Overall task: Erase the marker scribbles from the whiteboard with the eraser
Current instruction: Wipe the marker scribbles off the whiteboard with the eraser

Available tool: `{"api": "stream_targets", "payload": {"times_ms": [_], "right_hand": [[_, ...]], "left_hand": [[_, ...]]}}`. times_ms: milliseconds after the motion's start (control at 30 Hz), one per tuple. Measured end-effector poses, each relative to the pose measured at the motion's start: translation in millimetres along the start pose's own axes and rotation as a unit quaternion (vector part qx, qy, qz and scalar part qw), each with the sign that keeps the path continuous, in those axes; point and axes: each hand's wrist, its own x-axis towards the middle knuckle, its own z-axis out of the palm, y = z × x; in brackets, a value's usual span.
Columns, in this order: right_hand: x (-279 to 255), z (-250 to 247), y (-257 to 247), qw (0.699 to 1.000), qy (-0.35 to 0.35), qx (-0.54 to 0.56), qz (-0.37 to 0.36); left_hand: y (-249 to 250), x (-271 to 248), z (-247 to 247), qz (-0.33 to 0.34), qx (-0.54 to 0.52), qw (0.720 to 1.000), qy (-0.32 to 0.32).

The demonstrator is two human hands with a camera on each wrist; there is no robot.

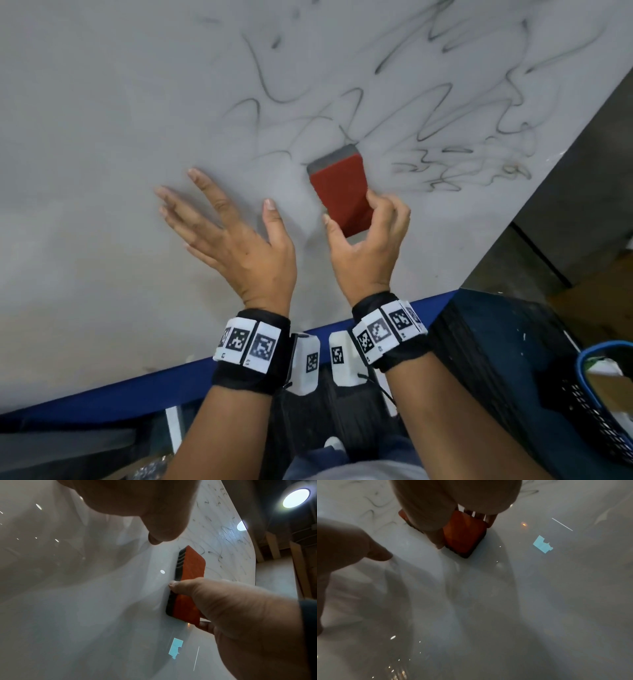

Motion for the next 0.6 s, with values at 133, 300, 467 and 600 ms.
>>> {"api": "stream_targets", "payload": {"times_ms": [133, 300, 467, 600], "right_hand": [[-1.5, 6.8, -2.9, 1.000, 0.013, 0.013, 0.012], [3.4, -0.1, 5.0, 0.999, -0.012, 0.001, -0.046], [21.7, -13.4, 26.9, 0.995, 0.043, 0.054, 0.076], [19.9, -13.3, 23.2, 0.998, 0.022, 0.049, 0.033]], "left_hand": [[-0.1, 0.1, 3.0, 0.002, -0.006, 1.000, 0.004], [4.4, -1.6, 9.0, -0.005, -0.015, 1.000, 0.015], [9.7, -4.2, 15.6, -0.021, -0.024, 0.999, 0.029], [25.2, -12.7, 25.2, -0.038, -0.039, 0.998, 0.024]]}}
